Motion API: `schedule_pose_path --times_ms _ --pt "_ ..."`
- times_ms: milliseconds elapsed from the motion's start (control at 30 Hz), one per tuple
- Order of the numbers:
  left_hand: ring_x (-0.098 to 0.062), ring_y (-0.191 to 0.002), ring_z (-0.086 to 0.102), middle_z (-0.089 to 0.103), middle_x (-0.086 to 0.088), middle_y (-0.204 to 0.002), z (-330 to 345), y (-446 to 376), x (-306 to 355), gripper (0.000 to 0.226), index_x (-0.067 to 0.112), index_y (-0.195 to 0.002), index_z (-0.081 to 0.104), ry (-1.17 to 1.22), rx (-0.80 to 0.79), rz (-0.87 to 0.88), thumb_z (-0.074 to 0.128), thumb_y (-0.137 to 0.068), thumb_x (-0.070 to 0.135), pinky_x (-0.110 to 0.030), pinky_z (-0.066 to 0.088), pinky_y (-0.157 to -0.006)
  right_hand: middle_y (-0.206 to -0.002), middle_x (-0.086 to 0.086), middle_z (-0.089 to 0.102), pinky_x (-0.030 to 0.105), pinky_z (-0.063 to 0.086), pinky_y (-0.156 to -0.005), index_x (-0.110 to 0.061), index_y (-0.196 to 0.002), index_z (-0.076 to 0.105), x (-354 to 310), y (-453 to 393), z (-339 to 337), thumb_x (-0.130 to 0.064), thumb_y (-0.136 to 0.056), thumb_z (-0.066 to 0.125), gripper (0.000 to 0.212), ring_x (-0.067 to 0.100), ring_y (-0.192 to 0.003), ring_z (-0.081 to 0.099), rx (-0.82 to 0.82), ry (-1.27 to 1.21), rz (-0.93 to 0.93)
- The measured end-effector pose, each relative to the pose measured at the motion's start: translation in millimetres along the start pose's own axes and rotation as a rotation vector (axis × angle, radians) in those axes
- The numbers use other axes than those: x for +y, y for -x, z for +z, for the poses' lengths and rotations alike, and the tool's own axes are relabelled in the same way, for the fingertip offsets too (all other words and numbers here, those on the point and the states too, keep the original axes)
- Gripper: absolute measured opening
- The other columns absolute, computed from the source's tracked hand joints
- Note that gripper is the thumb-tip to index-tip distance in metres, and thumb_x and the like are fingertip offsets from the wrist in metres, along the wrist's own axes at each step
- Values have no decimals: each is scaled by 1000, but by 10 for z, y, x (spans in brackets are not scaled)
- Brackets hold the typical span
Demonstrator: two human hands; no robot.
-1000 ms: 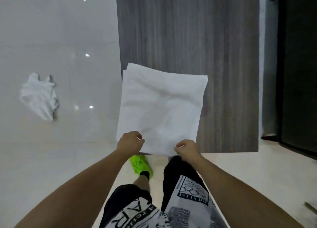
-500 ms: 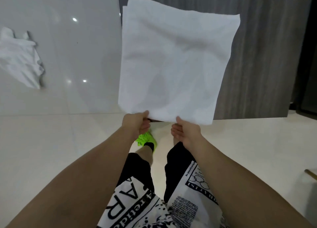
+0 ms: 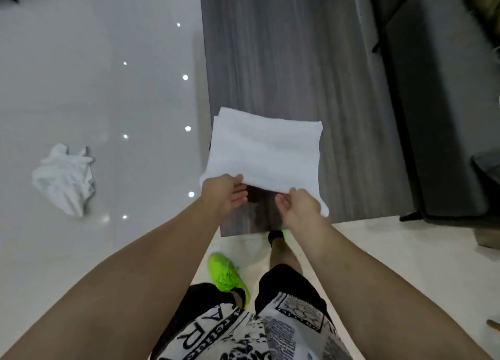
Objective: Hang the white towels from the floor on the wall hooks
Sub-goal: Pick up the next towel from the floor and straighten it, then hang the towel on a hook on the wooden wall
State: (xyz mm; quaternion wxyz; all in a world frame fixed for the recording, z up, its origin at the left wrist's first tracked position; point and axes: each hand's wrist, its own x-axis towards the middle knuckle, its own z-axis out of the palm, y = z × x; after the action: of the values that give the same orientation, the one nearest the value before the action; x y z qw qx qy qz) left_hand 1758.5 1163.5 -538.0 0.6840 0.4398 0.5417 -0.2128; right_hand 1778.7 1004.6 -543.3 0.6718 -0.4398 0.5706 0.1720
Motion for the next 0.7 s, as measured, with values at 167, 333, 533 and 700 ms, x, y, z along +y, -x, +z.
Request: schedule_pose_path --times_ms 167,333,533,700 --pt "-24 -69 71 73 -14 -82 143 952 1112 14 1 -94 65 -26 -16 292 71 -86 11 -30 58 -55 -107 20 63 37 59 -76 -2 -104 58 -914 975 668 4 -90 55 15 26 -81 62 -176 -20 -277" --pt "-24 -61 71 72 -14 -73 238 1901 2220 7 1 -85 69 -27 21 546 70 -82 7 -29 56 -50 -83 18 66 28 57 -54 0 -89 64 -1820 1928 1281 7 -81 65 10 23 -56 61 -377 46 -470" --pt "-22 -48 67 69 -11 -61 192 2754 3048 8 2 -80 67 -6 97 683 67 -81 9 -25 53 -44 -70 18 64 33 59 -52 -5 -84 57 -2435 2786 1822 10 -76 68 20 23 -46 60 -558 99 -720" --pt "-21 -52 66 70 -11 -71 -124 3131 3336 8 4 -85 68 -4 252 674 64 -82 10 -21 44 -45 -80 11 74 31 62 -63 -13 -81 72 -2490 3101 2088 0 -81 65 14 19 -60 69 -744 534 -1071"
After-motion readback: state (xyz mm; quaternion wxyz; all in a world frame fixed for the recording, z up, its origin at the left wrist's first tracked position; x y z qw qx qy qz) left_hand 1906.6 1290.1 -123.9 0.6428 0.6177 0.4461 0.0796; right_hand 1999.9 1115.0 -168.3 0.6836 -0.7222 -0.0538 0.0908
